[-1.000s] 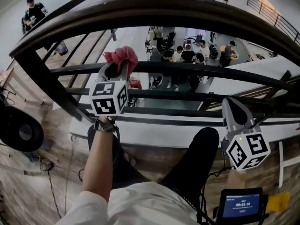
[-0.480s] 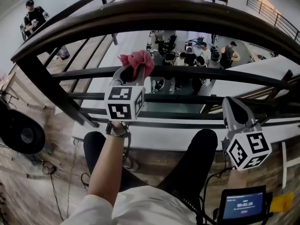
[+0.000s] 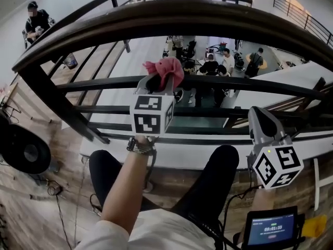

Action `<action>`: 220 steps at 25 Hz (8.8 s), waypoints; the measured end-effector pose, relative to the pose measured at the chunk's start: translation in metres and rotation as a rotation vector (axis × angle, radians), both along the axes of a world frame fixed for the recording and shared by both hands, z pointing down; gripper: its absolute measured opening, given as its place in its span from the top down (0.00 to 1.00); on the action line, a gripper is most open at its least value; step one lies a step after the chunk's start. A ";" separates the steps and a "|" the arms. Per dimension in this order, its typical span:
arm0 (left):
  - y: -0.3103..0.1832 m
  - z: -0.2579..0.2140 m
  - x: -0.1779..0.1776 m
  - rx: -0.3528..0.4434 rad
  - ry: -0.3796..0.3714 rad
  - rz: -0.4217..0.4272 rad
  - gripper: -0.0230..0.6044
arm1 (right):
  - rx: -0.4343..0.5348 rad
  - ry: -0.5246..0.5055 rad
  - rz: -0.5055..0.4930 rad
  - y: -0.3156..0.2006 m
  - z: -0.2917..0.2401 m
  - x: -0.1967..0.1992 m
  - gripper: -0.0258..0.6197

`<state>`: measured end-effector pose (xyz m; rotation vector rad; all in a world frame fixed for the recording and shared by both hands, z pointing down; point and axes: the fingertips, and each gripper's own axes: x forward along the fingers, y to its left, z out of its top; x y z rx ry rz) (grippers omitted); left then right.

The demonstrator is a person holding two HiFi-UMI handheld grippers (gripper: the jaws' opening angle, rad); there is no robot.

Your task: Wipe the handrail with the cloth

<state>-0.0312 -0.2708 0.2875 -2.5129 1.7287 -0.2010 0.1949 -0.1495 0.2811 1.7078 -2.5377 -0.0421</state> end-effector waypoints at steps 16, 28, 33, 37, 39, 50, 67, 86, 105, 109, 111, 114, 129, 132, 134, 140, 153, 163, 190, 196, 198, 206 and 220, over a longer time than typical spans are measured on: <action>0.016 0.009 0.138 0.007 -0.058 0.269 0.85 | 0.010 -0.021 0.058 -0.002 0.000 0.020 0.96; 0.035 0.037 0.240 0.109 -0.178 0.389 0.85 | -0.008 -0.026 0.066 -0.005 0.006 0.021 0.96; 0.034 0.038 0.240 0.130 -0.107 0.362 0.85 | -0.025 -0.039 0.084 -0.006 0.010 0.034 0.96; 0.033 0.036 0.235 0.140 -0.093 0.359 0.85 | -0.044 -0.037 0.085 -0.008 0.016 0.036 0.96; 0.033 0.035 0.227 0.144 -0.092 0.351 0.85 | -0.047 -0.034 0.086 -0.008 0.015 0.038 0.96; 0.034 0.025 0.174 0.166 -0.069 0.293 0.85 | -0.061 -0.013 0.069 -0.007 0.024 0.026 0.96; 0.035 0.019 0.104 0.186 -0.070 0.204 0.85 | -0.077 0.007 0.021 -0.011 0.029 -0.004 0.96; 0.037 0.016 -0.010 0.205 -0.089 0.064 0.85 | -0.029 0.030 -0.128 -0.038 -0.007 -0.140 0.96; 0.035 0.028 -0.151 0.228 -0.106 -0.085 0.85 | -0.015 0.051 -0.304 -0.065 -0.005 -0.290 0.96; 0.036 0.027 -0.194 0.230 -0.112 -0.135 0.85 | -0.015 0.059 -0.351 -0.069 -0.004 -0.331 0.96; 0.035 0.025 -0.217 0.235 -0.123 -0.160 0.85 | -0.018 0.059 -0.374 -0.070 -0.001 -0.353 0.96; 0.035 0.020 -0.252 0.245 -0.145 -0.190 0.85 | -0.024 0.057 -0.401 -0.070 0.003 -0.383 0.96; 0.030 0.031 -0.333 0.193 -0.147 -0.266 0.85 | -0.008 0.048 -0.549 -0.073 0.007 -0.478 0.96; 0.031 0.034 -0.351 0.188 -0.125 -0.289 0.85 | -0.002 0.060 -0.575 -0.071 0.008 -0.495 0.96; 0.031 0.035 -0.358 0.190 -0.125 -0.295 0.85 | -0.004 0.066 -0.590 -0.070 0.010 -0.505 0.96; 0.031 0.036 -0.397 0.180 -0.097 -0.340 0.85 | -0.018 0.066 -0.635 -0.067 0.015 -0.536 0.96; 0.045 -0.037 -0.469 0.312 -0.155 -0.478 0.84 | 0.022 0.045 -0.706 -0.062 -0.006 -0.592 0.96; 0.042 -0.111 -0.484 0.408 -0.177 -0.456 0.84 | 0.110 0.038 -0.759 -0.069 -0.073 -0.629 0.96; 0.045 0.025 -0.477 0.187 -0.034 -0.405 0.85 | -0.083 0.066 -0.779 -0.061 0.029 -0.641 0.96; 0.046 0.050 -0.476 0.140 -0.019 -0.398 0.85 | -0.131 0.073 -0.776 -0.062 0.051 -0.643 0.96; 0.047 0.059 -0.478 0.124 -0.016 -0.395 0.85 | -0.147 0.076 -0.771 -0.063 0.058 -0.645 0.96; 0.053 0.094 -0.481 0.063 -0.007 -0.372 0.85 | -0.211 0.103 -0.762 -0.058 0.088 -0.648 0.96; 0.053 0.144 -0.480 0.005 0.069 -0.360 0.84 | -0.264 0.139 -0.743 -0.064 0.118 -0.648 0.96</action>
